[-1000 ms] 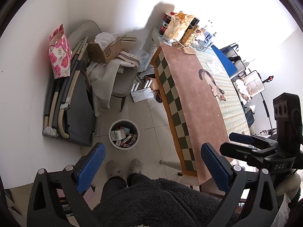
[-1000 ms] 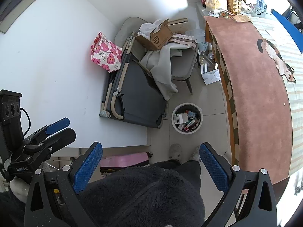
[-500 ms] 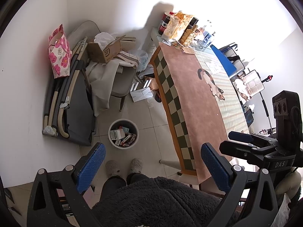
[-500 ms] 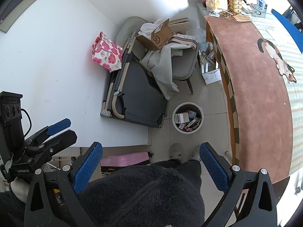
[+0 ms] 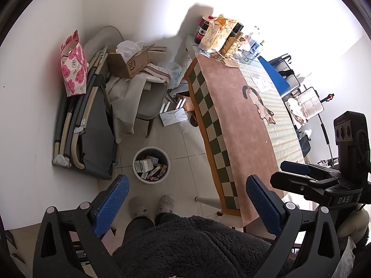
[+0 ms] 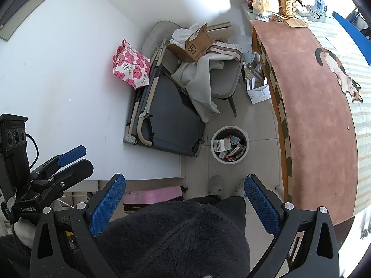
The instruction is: Collect trash
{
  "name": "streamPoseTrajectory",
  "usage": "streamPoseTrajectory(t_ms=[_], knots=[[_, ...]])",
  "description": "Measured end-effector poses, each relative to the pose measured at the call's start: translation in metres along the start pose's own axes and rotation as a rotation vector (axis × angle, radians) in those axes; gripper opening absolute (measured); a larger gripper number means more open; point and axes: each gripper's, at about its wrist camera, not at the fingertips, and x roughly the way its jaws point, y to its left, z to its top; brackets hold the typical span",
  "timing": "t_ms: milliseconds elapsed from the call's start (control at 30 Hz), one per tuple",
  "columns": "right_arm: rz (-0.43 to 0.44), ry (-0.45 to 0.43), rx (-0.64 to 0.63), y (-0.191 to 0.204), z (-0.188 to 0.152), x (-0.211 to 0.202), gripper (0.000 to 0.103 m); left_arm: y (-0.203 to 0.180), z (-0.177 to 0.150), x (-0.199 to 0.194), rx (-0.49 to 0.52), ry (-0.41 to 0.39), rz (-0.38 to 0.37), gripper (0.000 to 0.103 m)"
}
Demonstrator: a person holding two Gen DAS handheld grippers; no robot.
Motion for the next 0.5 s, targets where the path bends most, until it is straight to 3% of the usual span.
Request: streamPoseTrajectory(t_ms=[500], knots=[[0.0, -0.003, 0.003, 0.0019, 0.0036, 0.0002, 0.103, 0.0013, 0.0002, -0.0004, 0.001, -0.003, -0.001, 0.103]])
